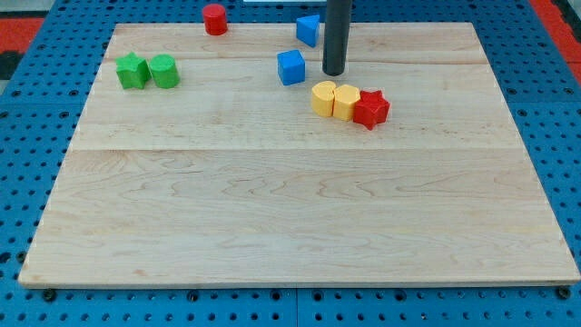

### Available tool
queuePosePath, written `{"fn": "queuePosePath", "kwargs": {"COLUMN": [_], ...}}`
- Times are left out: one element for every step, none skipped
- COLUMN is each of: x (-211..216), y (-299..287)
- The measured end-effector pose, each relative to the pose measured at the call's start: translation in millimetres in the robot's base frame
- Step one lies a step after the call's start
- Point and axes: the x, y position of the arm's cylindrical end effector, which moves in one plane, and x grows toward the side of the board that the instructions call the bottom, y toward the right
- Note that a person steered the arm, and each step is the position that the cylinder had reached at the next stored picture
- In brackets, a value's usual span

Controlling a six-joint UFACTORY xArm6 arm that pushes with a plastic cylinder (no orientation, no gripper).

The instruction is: Push the blue cube horizontally to the right side of the blue triangle

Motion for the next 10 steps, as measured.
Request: {"fn": "queuePosePath", "kwargs": {"x": [6.1, 40.1, 23.3, 4.9, -21.9, -36.8, -39.4, -63.3, -69.1, -68.8], "y": [-49.9, -82.1, -130.7, -81.0, -34.2, -18.4, -56.6, -12.8, 33.9, 46.6]}}
